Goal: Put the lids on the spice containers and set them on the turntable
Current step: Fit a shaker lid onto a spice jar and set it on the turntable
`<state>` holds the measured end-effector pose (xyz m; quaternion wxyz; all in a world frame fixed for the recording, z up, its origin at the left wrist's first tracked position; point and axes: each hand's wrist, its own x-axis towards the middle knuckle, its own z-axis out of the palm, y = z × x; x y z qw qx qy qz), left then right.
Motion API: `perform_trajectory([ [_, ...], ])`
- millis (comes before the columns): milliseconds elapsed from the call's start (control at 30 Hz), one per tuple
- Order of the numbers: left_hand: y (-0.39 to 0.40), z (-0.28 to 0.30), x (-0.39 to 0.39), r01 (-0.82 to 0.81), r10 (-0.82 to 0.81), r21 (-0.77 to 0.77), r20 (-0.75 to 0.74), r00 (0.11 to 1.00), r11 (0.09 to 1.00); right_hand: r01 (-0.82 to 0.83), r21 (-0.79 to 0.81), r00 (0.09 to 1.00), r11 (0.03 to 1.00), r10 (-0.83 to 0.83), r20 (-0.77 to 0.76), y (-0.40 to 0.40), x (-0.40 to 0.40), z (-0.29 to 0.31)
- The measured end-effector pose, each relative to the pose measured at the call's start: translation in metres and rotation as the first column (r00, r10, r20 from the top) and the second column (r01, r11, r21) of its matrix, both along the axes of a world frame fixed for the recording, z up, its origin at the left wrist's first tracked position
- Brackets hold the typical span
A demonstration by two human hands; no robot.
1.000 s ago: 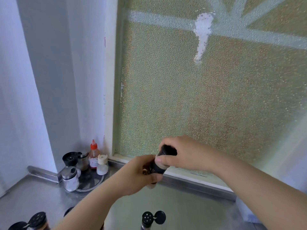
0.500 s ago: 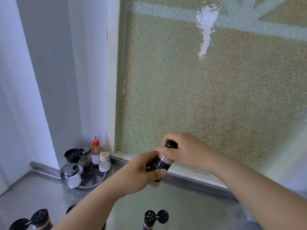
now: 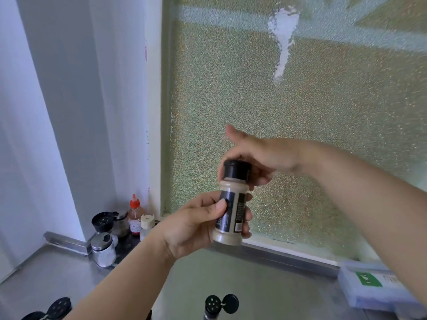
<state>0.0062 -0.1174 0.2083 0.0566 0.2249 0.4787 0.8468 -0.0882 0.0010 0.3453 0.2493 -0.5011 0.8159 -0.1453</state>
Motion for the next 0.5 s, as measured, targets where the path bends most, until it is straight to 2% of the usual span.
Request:
perform_trajectory([
  [67, 0.0, 0.009, 0.001, 0.022, -0.021, 0.028, -0.021, 1.0, 0.999, 0.0, -0.036, 0.994, 0.999, 0.004, 0.105, 0.003, -0.003, 0.011],
  [133, -0.002, 0.015, 0.002, 0.026, -0.026, 0.008, -0.04, 0.999, 1.0, -0.026, -0.049, 0.993, 0.998, 0.032, 0.112, 0.006, -0.002, 0.016],
  [233, -0.004, 0.018, 0.003, 0.027, -0.028, -0.026, -0.053, 0.998, 0.999, -0.124, -0.044, 0.992, 0.991, 0.124, -0.004, 0.011, 0.004, 0.021],
  [300, -0.004, 0.017, 0.003, -0.022, 0.019, -0.059, -0.045, 0.999, 0.998, -0.133, -0.041, 0.987, 0.99, 0.128, -0.093, 0.011, 0.009, 0.021],
  [433, 0.001, 0.01, 0.002, -0.237, 0.234, -0.167, -0.037, 0.971, 0.957, -0.035, -0.007, 0.919, 0.999, 0.029, -0.394, 0.004, 0.013, 0.008],
  [500, 0.005, 0.003, 0.003, -0.334, 0.326, -0.239, -0.071, 0.943, 0.912, -0.002, 0.006, 0.892, 1.0, 0.004, -0.452, 0.002, 0.014, -0.001],
])
